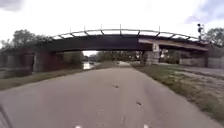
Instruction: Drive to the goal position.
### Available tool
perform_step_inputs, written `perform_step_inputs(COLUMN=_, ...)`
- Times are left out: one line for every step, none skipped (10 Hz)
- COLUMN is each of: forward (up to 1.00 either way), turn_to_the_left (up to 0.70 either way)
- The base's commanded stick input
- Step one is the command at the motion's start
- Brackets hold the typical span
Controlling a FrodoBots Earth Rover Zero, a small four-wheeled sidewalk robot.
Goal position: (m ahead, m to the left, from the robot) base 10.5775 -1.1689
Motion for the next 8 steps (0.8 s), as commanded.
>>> perform_step_inputs(forward=0.50, turn_to_the_left=0.00)
perform_step_inputs(forward=0.50, turn_to_the_left=0.00)
perform_step_inputs(forward=0.38, turn_to_the_left=0.00)
perform_step_inputs(forward=0.30, turn_to_the_left=-0.01)
perform_step_inputs(forward=0.30, turn_to_the_left=-0.37)
perform_step_inputs(forward=0.30, turn_to_the_left=-0.53)
perform_step_inputs(forward=0.30, turn_to_the_left=-0.57)
perform_step_inputs(forward=0.30, turn_to_the_left=-0.60)
